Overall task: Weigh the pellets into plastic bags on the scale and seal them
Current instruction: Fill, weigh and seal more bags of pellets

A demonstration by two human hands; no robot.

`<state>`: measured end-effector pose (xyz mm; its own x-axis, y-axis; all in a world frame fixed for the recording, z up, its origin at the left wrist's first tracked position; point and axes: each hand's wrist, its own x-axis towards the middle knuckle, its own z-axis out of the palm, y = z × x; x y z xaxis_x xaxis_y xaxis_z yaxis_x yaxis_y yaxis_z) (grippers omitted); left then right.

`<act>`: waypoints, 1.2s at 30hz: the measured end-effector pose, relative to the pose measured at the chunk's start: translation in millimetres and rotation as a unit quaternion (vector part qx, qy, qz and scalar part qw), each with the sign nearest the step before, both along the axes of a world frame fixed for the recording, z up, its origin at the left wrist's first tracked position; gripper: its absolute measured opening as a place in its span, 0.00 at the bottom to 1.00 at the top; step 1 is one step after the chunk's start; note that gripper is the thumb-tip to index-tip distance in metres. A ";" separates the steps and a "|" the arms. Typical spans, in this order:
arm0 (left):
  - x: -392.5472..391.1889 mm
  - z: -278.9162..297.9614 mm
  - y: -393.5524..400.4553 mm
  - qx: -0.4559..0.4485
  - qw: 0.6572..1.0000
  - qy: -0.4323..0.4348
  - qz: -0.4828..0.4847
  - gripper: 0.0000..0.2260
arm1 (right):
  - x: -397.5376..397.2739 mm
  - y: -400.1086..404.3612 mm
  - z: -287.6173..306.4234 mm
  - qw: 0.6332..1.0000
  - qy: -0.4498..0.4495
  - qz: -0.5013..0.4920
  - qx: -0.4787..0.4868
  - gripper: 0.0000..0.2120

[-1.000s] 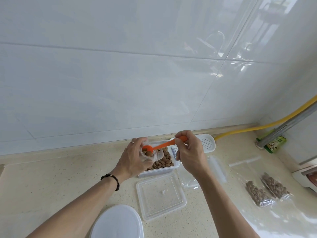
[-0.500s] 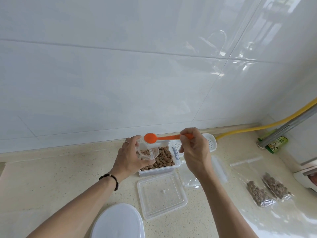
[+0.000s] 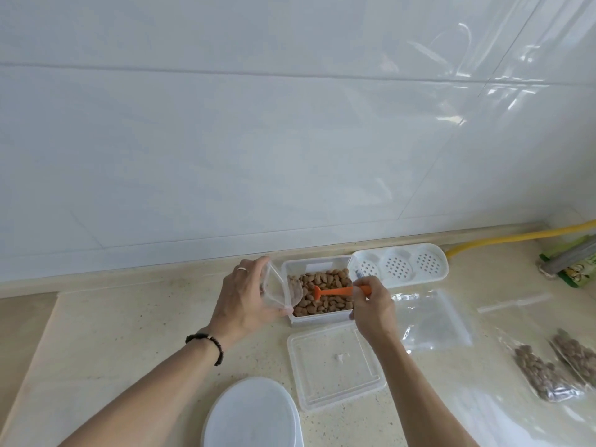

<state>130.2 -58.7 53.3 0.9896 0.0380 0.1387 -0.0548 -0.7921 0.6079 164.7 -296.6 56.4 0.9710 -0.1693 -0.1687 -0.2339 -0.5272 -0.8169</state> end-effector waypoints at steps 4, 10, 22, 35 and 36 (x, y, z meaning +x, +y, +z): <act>1.7 -0.3 -0.1 0.024 1.000 -0.009 -0.003 0.45 | 2.7 4.2 -3.9 0.992 0.040 -0.075 0.090 0.05; 6.8 -2.9 -5.0 0.047 0.999 0.002 0.000 0.46 | 3.2 -14.9 6.9 0.974 0.044 -0.162 0.155 0.05; 28.2 11.7 -42.1 0.054 0.998 0.023 0.001 0.37 | -2.0 -31.9 79.5 0.979 -0.084 -0.075 0.171 0.06; 27.3 8.1 -51.4 -0.109 0.992 0.054 0.019 0.44 | -16.5 -12.3 110.1 0.961 -0.250 0.121 -0.014 0.08; 26.6 6.2 -50.1 -0.107 0.993 0.052 0.024 0.44 | -14.6 -14.4 107.0 0.964 -0.250 0.088 -0.002 0.09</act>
